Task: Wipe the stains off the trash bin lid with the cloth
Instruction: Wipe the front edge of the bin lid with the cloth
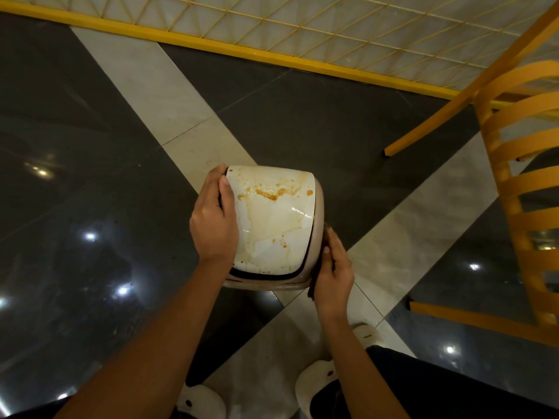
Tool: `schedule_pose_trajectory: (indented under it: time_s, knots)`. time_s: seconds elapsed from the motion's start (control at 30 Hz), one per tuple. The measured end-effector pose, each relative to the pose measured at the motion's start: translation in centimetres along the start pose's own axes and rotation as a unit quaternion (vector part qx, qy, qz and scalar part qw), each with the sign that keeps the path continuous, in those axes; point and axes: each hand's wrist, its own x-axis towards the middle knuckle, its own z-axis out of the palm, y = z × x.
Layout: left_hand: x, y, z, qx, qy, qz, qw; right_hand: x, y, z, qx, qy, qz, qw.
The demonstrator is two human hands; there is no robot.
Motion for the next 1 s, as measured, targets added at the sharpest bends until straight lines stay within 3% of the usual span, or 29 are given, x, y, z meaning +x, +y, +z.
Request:
schedule_pose_trajectory:
  time_s: [0.23, 0.57, 0.8, 1.0]
  knots:
    - [0.0, -0.1, 0.0, 0.002, 0.0, 0.007, 1.0, 5.6, -1.5, 0.5, -0.061, -0.057, 0.002, 0.997]
    - [-0.1, 0.2, -0.1, 0.003, 0.002, 0.008, 1.0, -2.2, 0.5, 0.5, -0.02, 0.044, -0.037, 0.998]
    - [-0.1, 0.2, 0.0, 0.004, 0.005, 0.005, 1.0, 3.3, -0.7, -0.1, -0.067, -0.028, 0.03, 0.997]
    - [-0.1, 0.0, 0.0, -0.001, 0.01, 0.006, 1.0, -4.2, 0.4, 0.0, -0.028, 0.051, 0.006, 0.998]
